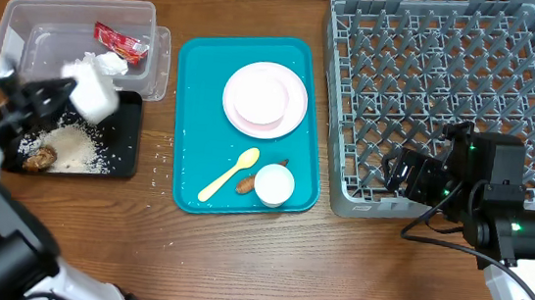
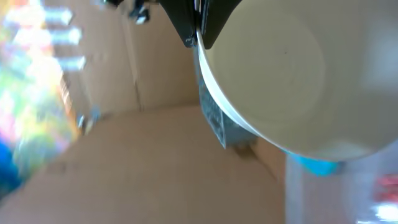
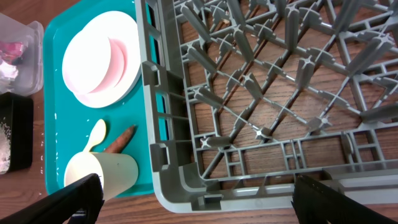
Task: Sort waste into correct bins and load items into the dishwasher
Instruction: 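Tip the white bowl over the black tray to pour out the rice, then set the empty white bowl down on the teal tray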
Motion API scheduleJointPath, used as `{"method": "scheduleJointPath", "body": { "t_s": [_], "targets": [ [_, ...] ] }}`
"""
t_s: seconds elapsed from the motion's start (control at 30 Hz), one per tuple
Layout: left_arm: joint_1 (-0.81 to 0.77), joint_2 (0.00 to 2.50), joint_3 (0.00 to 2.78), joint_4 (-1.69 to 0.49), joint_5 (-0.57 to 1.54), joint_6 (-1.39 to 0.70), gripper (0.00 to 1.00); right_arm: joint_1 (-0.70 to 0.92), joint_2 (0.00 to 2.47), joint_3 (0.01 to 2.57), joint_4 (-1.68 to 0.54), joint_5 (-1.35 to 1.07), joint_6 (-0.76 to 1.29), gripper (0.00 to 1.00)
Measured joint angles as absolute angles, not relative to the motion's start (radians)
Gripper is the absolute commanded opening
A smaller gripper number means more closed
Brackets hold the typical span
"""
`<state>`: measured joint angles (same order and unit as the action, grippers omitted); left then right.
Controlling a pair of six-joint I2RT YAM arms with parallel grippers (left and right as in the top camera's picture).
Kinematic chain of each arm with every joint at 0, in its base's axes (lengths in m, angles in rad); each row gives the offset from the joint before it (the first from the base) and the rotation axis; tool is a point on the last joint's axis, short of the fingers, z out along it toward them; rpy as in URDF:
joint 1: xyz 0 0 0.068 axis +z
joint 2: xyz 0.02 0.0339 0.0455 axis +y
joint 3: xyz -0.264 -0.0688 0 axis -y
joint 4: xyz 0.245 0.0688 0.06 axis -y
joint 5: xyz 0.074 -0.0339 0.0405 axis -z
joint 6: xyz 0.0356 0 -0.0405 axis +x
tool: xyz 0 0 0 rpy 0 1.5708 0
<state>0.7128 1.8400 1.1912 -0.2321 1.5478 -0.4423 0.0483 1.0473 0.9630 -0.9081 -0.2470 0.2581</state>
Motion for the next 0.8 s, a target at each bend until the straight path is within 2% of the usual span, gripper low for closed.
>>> {"method": "scheduleJointPath", "body": {
  "t_s": [0.27, 0.4, 0.63, 0.8],
  "targets": [
    [0.353, 1.616, 1.207, -0.187, 1.408, -0.423, 0.04, 0.048, 1.047, 0.963, -0.908, -0.247, 0.259, 1.0],
    [0.184, 1.593, 1.222, -0.34, 1.226, -0.347, 0.04, 0.048, 1.047, 0.963, -0.91, -0.247, 0.259, 1.0],
    [-0.106, 1.599, 1.217, -0.737, 0.555, -0.123, 0.04, 0.049, 1.047, 0.963, -0.914, -0.247, 0.259, 1.0],
    [-0.232, 1.601, 1.217, -0.789, 0.206, -0.033, 0.04, 0.048, 1.047, 0.963, -0.916, -0.247, 0.259, 1.0]
  ]
}}
